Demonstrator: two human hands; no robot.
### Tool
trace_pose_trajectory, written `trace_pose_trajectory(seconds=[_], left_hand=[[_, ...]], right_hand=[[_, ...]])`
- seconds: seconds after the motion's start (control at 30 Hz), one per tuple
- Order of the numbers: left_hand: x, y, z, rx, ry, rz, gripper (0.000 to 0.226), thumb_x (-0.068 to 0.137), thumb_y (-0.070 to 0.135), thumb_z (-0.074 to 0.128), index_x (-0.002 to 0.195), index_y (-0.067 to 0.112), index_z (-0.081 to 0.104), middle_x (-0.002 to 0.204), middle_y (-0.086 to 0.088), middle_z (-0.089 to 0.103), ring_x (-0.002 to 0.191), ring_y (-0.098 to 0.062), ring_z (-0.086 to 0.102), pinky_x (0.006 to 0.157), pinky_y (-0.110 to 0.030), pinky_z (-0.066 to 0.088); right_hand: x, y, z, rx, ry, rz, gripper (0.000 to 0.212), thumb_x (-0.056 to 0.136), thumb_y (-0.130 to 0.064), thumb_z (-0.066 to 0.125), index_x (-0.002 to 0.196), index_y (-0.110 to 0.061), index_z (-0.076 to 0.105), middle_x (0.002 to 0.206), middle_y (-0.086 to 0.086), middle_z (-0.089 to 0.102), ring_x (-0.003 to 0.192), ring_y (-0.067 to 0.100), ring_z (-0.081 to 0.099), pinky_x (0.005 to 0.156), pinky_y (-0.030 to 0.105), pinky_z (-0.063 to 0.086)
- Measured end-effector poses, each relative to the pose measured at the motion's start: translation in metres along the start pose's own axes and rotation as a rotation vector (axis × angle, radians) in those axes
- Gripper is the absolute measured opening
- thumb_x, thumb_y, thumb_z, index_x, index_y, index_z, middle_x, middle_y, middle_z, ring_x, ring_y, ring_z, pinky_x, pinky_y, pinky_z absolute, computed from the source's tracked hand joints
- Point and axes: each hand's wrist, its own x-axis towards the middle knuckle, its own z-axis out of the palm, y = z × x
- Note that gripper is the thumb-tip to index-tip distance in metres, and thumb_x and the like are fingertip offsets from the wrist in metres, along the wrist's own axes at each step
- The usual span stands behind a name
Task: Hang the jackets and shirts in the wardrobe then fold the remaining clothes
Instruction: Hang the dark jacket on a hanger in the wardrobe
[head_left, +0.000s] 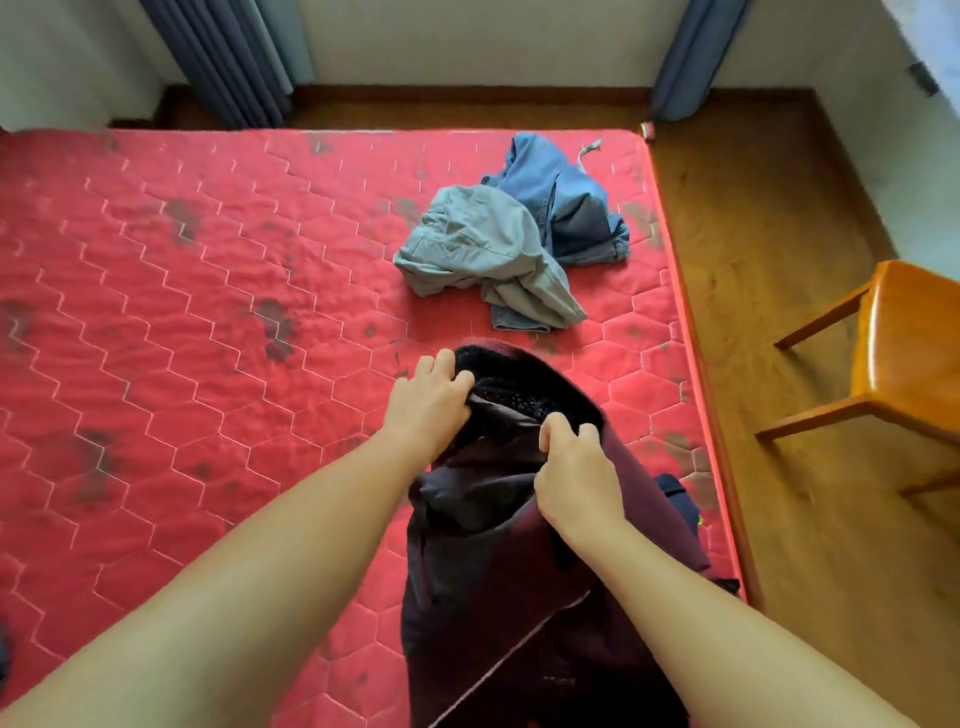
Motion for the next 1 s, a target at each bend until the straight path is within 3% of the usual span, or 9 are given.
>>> trace_pose_trajectory(seconds=[0.13, 0.27, 0.4, 0.5, 0.6, 0.67, 0.73, 0.87, 1.0], left_hand=[[-0.031, -0.008, -0.069, -0.181, 0.106, -0.100, 0.018, 0.094, 0.025, 0.048, 0.108, 0.014, 0.049, 0.112, -0.009, 0.058, 0.109, -0.035, 0.053, 0.076, -0.045, 0.043], [-0.058, -0.016, -0.147, -0.442, 0.252, -0.179, 0.005, 0.095, 0.017, 0.043, 0.097, 0.016, 0.039, 0.097, -0.016, 0.064, 0.090, -0.042, 0.059, 0.068, -0.045, 0.042], [-0.088, -0.018, -0.215, -0.613, 0.346, -0.160, 0.013, 0.100, 0.017, 0.037, 0.094, 0.027, 0.032, 0.085, -0.007, 0.056, 0.083, -0.039, 0.060, 0.066, -0.039, 0.035], [-0.106, -0.010, -0.267, -0.678, 0.477, -0.132, 0.004, 0.103, 0.019, 0.038, 0.101, 0.019, 0.041, 0.083, -0.008, 0.057, 0.083, -0.038, 0.062, 0.066, -0.037, 0.034], [-0.122, -0.005, -0.320, -0.690, 0.561, -0.058, 0.009, 0.102, 0.022, 0.046, 0.108, 0.016, 0.046, 0.086, -0.013, 0.064, 0.084, -0.039, 0.064, 0.068, -0.039, 0.042], [-0.134, -0.004, -0.355, -0.660, 0.583, 0.009, 0.016, 0.098, 0.026, 0.056, 0.108, 0.018, 0.046, 0.086, -0.011, 0.067, 0.084, -0.037, 0.064, 0.073, -0.040, 0.047], [-0.148, -0.008, -0.391, -0.561, 0.589, 0.071, 0.030, 0.093, 0.035, 0.067, 0.105, 0.020, 0.044, 0.084, -0.007, 0.065, 0.081, -0.035, 0.062, 0.073, -0.039, 0.047], [-0.180, -0.026, -0.454, -0.263, 0.526, 0.153, 0.060, 0.079, 0.050, 0.079, 0.110, 0.024, 0.035, 0.088, -0.003, 0.061, 0.080, -0.031, 0.060, 0.075, -0.041, 0.050], [-0.202, -0.048, -0.505, 0.045, 0.498, 0.190, 0.063, 0.078, 0.030, 0.083, 0.115, 0.019, 0.033, 0.098, -0.007, 0.063, 0.087, -0.030, 0.063, 0.077, -0.047, 0.054]], right_hand=[[-0.018, -0.040, -0.060, -0.022, 0.131, -0.081, 0.035, 0.084, 0.003, 0.043, 0.112, -0.018, 0.042, 0.098, 0.011, 0.050, 0.084, 0.039, 0.059, 0.068, 0.040, 0.040], [-0.045, -0.077, -0.116, -0.155, 0.198, -0.239, 0.043, 0.088, -0.002, 0.043, 0.128, -0.014, 0.033, 0.103, 0.017, 0.055, 0.087, 0.041, 0.061, 0.065, 0.040, 0.035], [-0.078, -0.111, -0.172, -0.285, 0.194, -0.310, 0.048, 0.090, -0.005, 0.042, 0.135, -0.012, 0.026, 0.112, 0.020, 0.057, 0.097, 0.042, 0.063, 0.067, 0.040, 0.038], [-0.102, -0.131, -0.210, -0.296, 0.239, -0.344, 0.045, 0.093, -0.019, 0.046, 0.133, -0.014, 0.026, 0.114, 0.019, 0.061, 0.100, 0.042, 0.064, 0.070, 0.041, 0.042], [-0.127, -0.146, -0.245, -0.328, 0.326, -0.367, 0.063, 0.094, -0.035, 0.056, 0.143, -0.019, 0.021, 0.113, 0.015, 0.065, 0.100, 0.040, 0.066, 0.074, 0.045, 0.050], [-0.145, -0.154, -0.268, -0.385, 0.374, -0.375, 0.081, 0.093, -0.038, 0.063, 0.153, -0.026, 0.009, 0.113, 0.011, 0.065, 0.097, 0.035, 0.067, 0.071, 0.044, 0.054], [-0.158, -0.163, -0.292, -0.496, 0.426, -0.359, 0.085, 0.094, -0.022, 0.062, 0.156, -0.027, 0.003, 0.109, 0.007, 0.066, 0.093, 0.032, 0.068, 0.072, 0.043, 0.057], [-0.180, -0.181, -0.342, -0.600, 0.574, -0.373, 0.064, 0.091, -0.005, 0.057, 0.144, -0.018, 0.023, 0.095, 0.007, 0.065, 0.075, 0.030, 0.062, 0.059, 0.037, 0.046], [-0.203, -0.210, -0.388, -0.645, 0.720, -0.471, 0.044, 0.091, -0.002, 0.056, 0.127, -0.013, 0.033, 0.090, 0.009, 0.052, 0.067, 0.031, 0.051, 0.059, 0.039, 0.042]])
